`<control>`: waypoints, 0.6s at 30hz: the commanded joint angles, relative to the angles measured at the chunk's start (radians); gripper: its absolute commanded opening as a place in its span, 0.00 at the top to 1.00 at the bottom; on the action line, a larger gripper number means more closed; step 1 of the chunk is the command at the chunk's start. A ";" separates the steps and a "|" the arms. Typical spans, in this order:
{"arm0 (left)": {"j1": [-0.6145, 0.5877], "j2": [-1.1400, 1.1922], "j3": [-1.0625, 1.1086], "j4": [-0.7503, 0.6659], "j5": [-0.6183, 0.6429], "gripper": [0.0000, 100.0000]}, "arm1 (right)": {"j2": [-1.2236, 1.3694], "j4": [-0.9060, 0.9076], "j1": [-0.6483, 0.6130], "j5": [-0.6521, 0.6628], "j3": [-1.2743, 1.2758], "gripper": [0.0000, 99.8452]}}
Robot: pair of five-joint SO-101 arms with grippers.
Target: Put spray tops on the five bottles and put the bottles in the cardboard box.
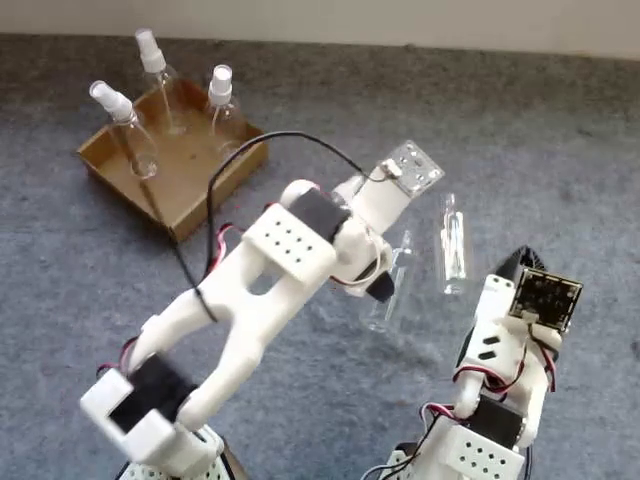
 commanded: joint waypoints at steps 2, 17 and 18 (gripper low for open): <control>0.030 0.220 -0.268 0.008 0.014 0.73 | -0.016 0.071 0.041 0.003 0.131 1.00; 0.031 0.697 -0.670 0.048 0.074 0.73 | -0.015 0.117 0.044 0.002 0.130 1.00; 0.025 0.720 -0.684 0.048 0.074 0.73 | -0.013 0.117 0.044 0.002 0.130 1.00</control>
